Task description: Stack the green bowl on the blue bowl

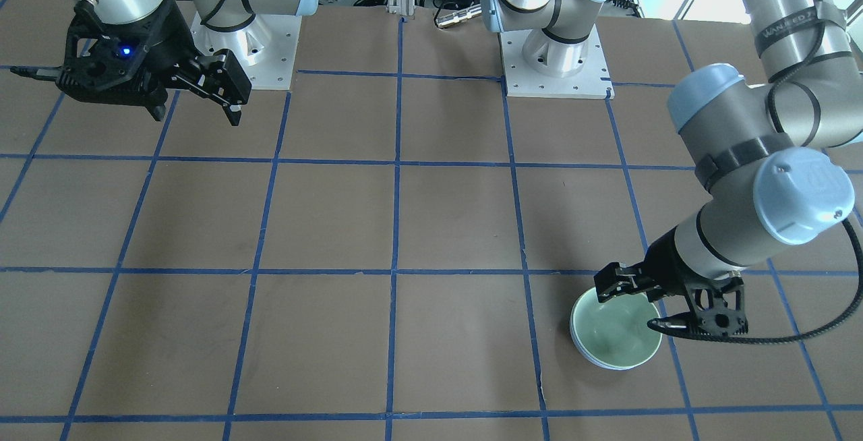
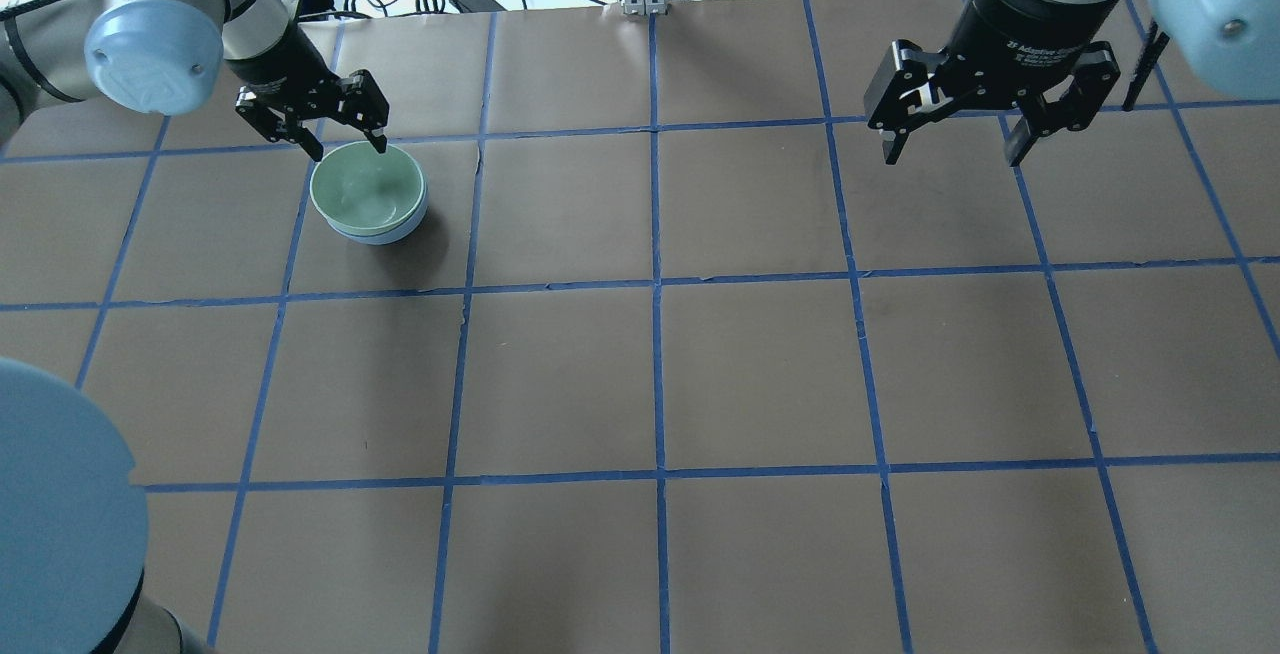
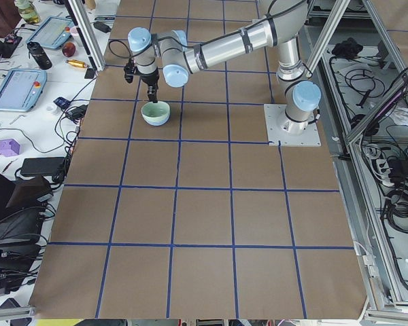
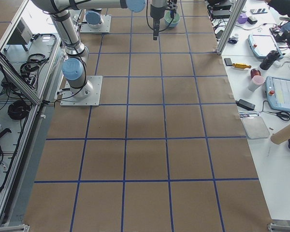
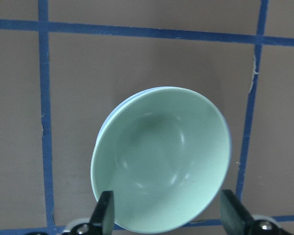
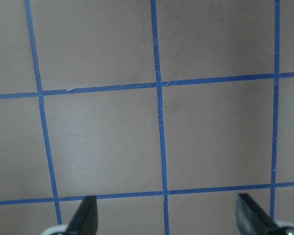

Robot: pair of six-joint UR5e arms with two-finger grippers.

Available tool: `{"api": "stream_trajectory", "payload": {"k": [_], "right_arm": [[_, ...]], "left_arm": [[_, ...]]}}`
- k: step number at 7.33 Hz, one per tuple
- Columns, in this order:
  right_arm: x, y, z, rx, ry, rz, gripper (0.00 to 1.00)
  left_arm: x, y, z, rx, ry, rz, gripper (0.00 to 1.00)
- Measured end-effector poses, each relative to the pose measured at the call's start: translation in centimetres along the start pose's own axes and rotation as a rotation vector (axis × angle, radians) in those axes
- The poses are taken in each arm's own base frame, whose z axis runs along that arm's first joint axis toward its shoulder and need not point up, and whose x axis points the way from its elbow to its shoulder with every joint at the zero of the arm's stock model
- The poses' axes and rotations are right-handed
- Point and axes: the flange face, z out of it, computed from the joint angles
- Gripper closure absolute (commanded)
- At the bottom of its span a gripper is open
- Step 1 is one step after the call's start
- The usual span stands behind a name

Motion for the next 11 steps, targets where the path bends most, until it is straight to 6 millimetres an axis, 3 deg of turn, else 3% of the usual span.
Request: {"api": "stream_trajectory", "payload": {"k": [3, 5, 7, 11], "right_arm": [[0.0, 0.0, 0.0, -0.001, 0.0, 0.0, 0.0], [0.0, 0.0, 0.0, 0.0, 0.0, 0.0, 0.0], [0.0, 0.0, 0.0, 0.0, 0.0, 0.0, 0.0], [0.0, 0.0, 0.0, 0.0, 0.0, -0.001, 0.0]], "left_arm": [[7.2, 6.2, -8.8, 0.048, -0.09, 0.016, 0.0], [9.4, 9.9, -13.0, 0.078, -0.091, -0.001, 0.0], [9.9, 12.5, -15.1, 0.075, -0.089, -0.002, 0.0], [10.0, 14.1, -16.3, 0.074, -0.09, 0.01, 0.0]]}}
